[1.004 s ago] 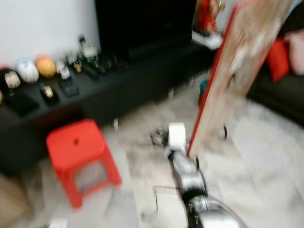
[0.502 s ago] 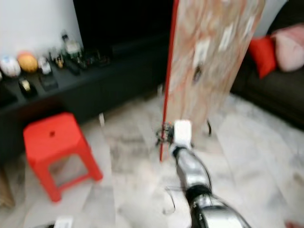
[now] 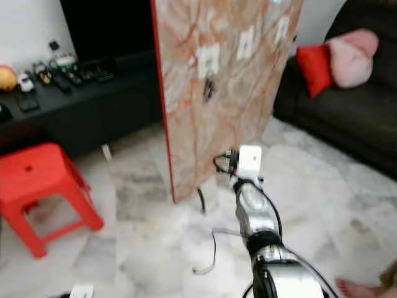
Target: Hang keys on a hook
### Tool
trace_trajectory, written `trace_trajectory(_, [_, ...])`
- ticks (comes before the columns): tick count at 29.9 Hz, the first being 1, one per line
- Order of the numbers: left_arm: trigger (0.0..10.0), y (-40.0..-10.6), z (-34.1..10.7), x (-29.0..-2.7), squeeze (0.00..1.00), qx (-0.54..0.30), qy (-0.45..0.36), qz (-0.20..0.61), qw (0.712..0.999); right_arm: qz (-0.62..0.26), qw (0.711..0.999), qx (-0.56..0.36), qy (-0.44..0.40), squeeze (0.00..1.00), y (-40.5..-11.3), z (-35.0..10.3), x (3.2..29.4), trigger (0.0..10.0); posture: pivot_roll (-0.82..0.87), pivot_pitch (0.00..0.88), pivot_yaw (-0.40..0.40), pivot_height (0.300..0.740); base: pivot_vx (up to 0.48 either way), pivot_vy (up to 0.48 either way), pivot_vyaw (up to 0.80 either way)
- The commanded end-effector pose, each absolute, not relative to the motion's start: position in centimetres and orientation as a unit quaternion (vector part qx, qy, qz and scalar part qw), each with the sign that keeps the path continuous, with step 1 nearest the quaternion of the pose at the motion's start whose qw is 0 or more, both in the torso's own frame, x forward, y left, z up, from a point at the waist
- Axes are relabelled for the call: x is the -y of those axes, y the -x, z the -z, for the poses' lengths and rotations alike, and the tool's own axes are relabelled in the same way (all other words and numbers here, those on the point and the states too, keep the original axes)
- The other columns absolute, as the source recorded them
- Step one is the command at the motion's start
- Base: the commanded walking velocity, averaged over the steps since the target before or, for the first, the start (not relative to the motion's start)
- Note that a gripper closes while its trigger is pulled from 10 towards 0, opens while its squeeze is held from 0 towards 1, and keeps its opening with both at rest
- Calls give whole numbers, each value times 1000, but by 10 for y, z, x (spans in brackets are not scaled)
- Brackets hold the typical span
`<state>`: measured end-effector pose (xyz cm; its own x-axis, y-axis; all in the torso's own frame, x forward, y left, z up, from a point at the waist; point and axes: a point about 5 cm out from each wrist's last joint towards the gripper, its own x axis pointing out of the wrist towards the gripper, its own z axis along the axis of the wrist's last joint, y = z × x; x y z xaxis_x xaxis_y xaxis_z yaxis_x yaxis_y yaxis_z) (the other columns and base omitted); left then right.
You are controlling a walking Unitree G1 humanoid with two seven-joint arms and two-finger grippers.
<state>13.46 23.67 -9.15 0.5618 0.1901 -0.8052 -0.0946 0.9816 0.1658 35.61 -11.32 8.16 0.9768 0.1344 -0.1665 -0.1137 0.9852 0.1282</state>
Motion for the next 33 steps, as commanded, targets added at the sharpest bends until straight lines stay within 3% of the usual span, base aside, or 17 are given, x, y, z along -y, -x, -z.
trace_trajectory(1, [10000, -139, 89, -237, 0, -448, -52, -85, 889, -63, 994, -70, -53, 0, -362, -93, 119, 10000, 66, 0, -78, 740, 0, 0, 0])
trace_trajectory(11, [10000, -175, 67, -253, 0, -374, -60, -97, 920, -20, 997, -63, -50, 0, -365, -98, 128, 10000, 75, 10, -88, 740, 0, 0, 0])
trace_trajectory(20, [10000, -196, 57, -237, 0, -312, -53, -75, 946, 48, 995, -30, -77, 0, -367, -108, 145, 10000, 73, 16, -95, 740, 0, 0, 0])
trace_trajectory(27, [10000, -201, 52, -227, 0, -279, -54, -66, 956, 33, 993, -12, -113, 0, -369, -115, 142, 10000, 71, 17, -97, 740, 0, 0, 0])
trace_trajectory(33, [10000, -209, 41, -225, 0, -239, -59, -63, 967, -28, 996, -45, -70, 0, -371, -113, 128, 10000, 74, 19, -98, 740, 0, 0, 0])
